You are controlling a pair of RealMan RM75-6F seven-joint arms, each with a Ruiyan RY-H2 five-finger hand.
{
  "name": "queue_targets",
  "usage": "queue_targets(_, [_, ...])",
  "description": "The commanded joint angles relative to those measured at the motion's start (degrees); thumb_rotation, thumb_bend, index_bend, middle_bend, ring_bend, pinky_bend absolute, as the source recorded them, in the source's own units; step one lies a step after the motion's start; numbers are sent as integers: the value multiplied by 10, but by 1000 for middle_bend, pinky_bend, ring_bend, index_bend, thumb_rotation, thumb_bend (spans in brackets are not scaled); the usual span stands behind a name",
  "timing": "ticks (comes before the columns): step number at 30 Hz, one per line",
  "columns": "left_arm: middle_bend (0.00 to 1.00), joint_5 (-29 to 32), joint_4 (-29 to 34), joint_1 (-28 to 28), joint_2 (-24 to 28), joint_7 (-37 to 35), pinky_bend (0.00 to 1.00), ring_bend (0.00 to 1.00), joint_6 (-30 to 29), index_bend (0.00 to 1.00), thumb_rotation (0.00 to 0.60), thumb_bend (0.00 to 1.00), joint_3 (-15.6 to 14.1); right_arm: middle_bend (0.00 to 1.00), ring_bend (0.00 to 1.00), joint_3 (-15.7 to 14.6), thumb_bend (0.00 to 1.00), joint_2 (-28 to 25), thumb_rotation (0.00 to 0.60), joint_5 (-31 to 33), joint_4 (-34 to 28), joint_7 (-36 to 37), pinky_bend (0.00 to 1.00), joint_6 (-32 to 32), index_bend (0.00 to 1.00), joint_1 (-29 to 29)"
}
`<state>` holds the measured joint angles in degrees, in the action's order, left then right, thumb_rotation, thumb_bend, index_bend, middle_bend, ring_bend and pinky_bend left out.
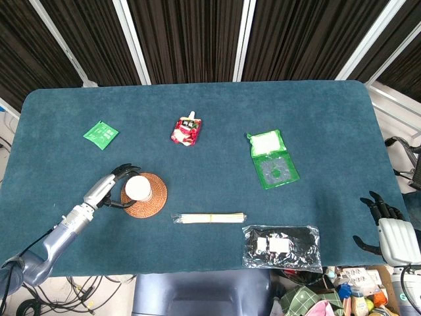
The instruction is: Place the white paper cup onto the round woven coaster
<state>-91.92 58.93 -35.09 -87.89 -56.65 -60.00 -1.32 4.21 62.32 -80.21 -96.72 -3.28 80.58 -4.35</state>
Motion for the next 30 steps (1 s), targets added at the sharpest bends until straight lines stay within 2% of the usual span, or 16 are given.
queue_targets(1, [172,0,1,-2,3,7,0,0,6,80,600,153,-4,46,185,-1,100,-1,600,0,-1,0,192,-2,177,-1])
queue_targets(5, [49,0,10,-5,16,17,0,0,17,2,600,48,-10,46,185,-2,100,-3,600,1,-3,2,192,-6,176,-1])
queue_targets(7, [13,1,22,-7,27,21,0,0,22,0,600,26,-12,47,186,-2,100,-3,600,2,-3,2,192,-6,177,-2])
queue_targets(13, [0,16,91,0,89,37,0,0,7,0,600,21,-2,46,185,-2,97,-3,600,1,-4,2,192,-6,176,-2])
queue_targets(18, [0,26,178,9,177,70,0,0,23,0,600,19,-18,47,185,-2,95,-3,600,4,-5,6,191,-8,177,-2])
queue_targets(26, [3,41,303,35,302,201,0,0,-1,0,600,18,-30,47,186,0,94,0,600,4,-5,-2,192,-3,177,-2])
queue_targets(30, [5,53,352,83,341,346,0,0,-93,0,600,20,-22,46,185,-2,94,1,600,0,-5,-6,192,0,177,-1])
